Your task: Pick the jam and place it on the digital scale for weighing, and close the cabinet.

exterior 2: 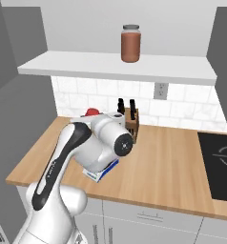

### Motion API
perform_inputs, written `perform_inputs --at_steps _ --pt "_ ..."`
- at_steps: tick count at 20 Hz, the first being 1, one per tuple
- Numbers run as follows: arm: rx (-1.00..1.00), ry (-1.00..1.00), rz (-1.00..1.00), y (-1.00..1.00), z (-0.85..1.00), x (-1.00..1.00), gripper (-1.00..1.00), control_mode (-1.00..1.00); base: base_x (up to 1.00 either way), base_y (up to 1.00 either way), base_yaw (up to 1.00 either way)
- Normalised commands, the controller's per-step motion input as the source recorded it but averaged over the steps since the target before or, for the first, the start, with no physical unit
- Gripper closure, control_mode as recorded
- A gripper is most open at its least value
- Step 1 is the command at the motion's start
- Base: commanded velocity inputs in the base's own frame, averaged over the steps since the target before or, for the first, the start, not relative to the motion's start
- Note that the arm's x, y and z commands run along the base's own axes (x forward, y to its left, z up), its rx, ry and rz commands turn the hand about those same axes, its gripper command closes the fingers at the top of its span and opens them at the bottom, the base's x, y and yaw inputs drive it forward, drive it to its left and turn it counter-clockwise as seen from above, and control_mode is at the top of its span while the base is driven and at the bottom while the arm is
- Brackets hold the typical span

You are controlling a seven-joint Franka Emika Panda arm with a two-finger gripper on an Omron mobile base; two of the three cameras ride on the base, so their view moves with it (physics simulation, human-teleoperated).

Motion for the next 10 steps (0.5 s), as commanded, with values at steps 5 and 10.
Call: perform_inputs --at_steps 5,10 --pt "0.0 0.1 0.01 0.0 -0.78 0.56 1.0 -1.0 0.0 0.0 0.0" --pt "-0.05 0.13 0.01 -0.03 -0.68 0.57 1.0 -1.0 0.0 0.0 0.0"
